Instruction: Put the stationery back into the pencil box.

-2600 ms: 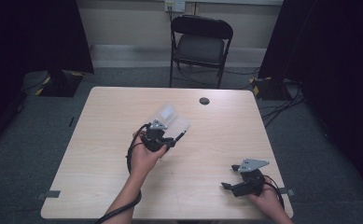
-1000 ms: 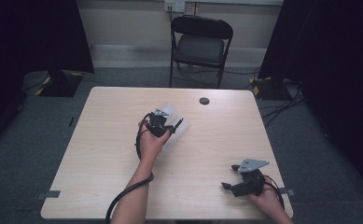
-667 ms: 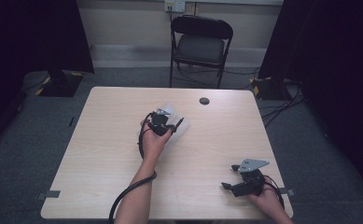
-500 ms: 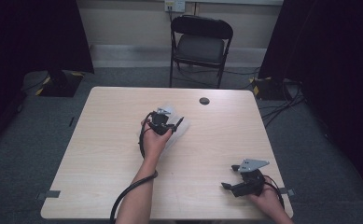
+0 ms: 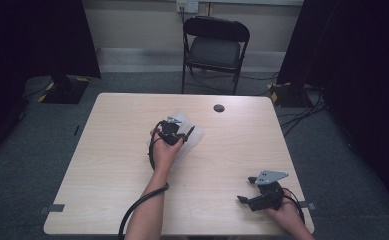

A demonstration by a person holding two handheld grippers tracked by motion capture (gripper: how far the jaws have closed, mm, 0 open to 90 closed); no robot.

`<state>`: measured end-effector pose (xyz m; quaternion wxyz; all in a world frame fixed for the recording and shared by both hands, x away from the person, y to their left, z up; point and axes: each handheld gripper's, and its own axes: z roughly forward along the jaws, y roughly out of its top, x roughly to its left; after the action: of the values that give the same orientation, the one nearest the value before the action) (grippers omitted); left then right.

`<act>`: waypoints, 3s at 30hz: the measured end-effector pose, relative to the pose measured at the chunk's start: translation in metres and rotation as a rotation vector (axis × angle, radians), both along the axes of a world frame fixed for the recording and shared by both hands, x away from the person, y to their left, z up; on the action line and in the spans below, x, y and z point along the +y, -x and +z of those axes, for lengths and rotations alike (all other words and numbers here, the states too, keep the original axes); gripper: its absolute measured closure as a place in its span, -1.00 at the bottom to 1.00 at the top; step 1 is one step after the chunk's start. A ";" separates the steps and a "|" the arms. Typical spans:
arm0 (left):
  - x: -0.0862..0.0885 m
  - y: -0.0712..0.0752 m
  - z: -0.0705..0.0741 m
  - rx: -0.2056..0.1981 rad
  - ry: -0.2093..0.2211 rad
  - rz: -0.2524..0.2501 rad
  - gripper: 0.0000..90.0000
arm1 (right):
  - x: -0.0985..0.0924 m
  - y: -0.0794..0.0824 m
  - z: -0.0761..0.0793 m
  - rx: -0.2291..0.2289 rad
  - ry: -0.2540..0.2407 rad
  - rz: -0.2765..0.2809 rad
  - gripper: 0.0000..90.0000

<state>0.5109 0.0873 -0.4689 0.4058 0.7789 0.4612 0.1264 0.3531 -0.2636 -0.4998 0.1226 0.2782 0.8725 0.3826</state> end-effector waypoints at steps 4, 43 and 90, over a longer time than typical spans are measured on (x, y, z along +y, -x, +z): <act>-0.002 -0.001 -0.002 -0.002 -0.008 -0.005 0.77 | 0.000 0.000 0.000 -0.001 -0.001 0.004 -0.66; 0.007 0.020 0.006 -0.055 0.011 -0.068 0.23 | 0.000 0.000 0.000 0.000 -0.001 0.004 -0.66; -0.001 0.115 0.001 -0.069 0.004 -0.307 -0.46 | 0.000 0.000 0.000 0.000 -0.001 0.004 -0.66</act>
<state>0.3957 0.0859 -0.4675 0.4374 0.8347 0.3226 0.0889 0.3527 -0.2637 -0.4999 0.1215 0.2765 0.8728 0.3834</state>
